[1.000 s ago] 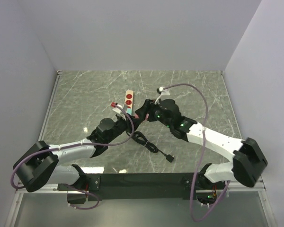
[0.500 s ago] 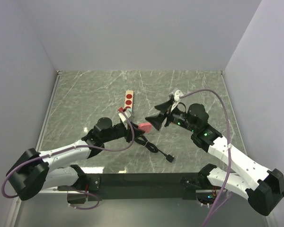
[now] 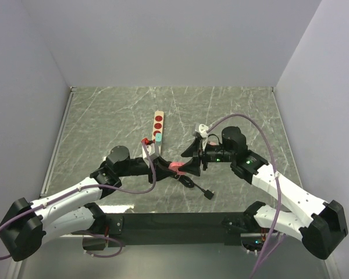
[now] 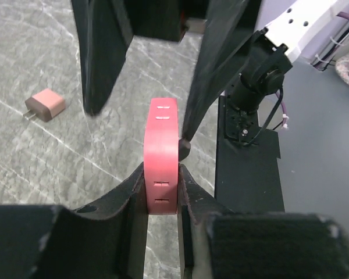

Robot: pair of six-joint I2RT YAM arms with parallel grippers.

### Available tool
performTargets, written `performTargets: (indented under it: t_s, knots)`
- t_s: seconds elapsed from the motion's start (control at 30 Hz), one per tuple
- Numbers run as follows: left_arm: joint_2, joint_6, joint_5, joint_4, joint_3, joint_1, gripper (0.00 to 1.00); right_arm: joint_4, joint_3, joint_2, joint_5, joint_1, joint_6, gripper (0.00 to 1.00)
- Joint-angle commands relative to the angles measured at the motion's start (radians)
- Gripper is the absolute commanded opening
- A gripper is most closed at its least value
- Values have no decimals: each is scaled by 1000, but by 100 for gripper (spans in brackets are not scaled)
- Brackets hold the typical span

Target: Insert the plug

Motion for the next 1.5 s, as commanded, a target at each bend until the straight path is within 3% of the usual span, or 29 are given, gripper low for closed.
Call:
performTargets:
  t_s: [0.0,0.2,0.5,0.53,0.63,0.7,0.73,0.83,0.93,1.47]
  knots:
    - [-29,19,43,9,34,4,0,-33,51,20,-66,10,-36,70]
    - [-26,18,40,3,40,4,0,-4,42,17,-100,28,-34,54]
    - [-21,9,14,22,29,5,1,-25,68,63,-160,69,-73,12]
    - [-18,10,9,22,29,5,1,-28,69,67,-163,71,-79,0]
    - [-20,7,-9,28,23,5,4,-4,62,61,-164,76,-50,0]
    - [-26,5,-28,35,17,7,18,45,54,52,-134,74,-28,0]
    - [-29,5,-31,40,12,7,32,59,48,37,-120,73,1,0]
    - [-38,4,-28,57,0,7,48,99,46,14,-92,74,51,0]
    - [-35,2,-5,68,-2,7,52,124,49,9,-89,74,94,0]
    - [-24,25,103,65,-18,7,51,91,124,92,-103,17,160,0]
